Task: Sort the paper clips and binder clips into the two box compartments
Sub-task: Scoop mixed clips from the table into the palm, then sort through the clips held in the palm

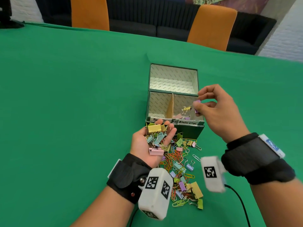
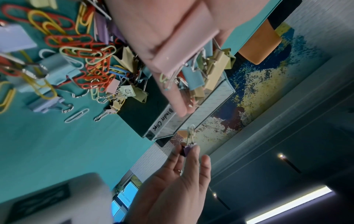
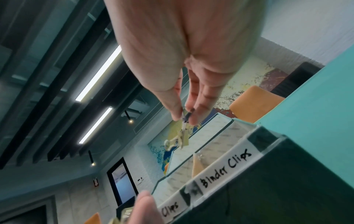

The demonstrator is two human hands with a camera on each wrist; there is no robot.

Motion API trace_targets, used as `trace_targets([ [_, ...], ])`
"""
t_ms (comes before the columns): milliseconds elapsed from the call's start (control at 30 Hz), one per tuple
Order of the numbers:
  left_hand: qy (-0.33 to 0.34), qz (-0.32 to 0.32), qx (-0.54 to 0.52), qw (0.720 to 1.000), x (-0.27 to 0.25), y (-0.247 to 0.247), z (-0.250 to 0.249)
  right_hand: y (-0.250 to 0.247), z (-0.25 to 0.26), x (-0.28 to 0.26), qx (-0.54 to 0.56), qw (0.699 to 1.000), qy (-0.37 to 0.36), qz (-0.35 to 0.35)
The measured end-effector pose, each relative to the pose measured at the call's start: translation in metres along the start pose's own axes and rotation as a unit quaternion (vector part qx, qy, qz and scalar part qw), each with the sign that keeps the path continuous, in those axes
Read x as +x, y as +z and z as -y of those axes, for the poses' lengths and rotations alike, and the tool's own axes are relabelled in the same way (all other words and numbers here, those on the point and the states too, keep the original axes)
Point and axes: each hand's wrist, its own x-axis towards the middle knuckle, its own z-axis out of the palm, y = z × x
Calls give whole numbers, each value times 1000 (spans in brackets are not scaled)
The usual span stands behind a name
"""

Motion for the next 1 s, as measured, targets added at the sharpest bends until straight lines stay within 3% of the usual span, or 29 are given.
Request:
trace_targets([
  [200,2,4,3,1000,-1,1,-1,9,-7,18,-93,995,0,-26],
  [333,5,4,6,1000,-1,1,-1,18,-10,15,-210,975,11,74],
  [467,7,3,4,1000,0,1,-2,20,4,8,-178,982,-17,56],
  [800,17,5,9,1000,2,-2,-4,15,57,-4,-89,987,-103,87],
  [900,29,-4,27,999,1,0,-2,22,56,-11,-140,974,-94,150],
  [1000,50,-43,74,995,1,0,1,33,43,-20,-228,942,-61,238],
])
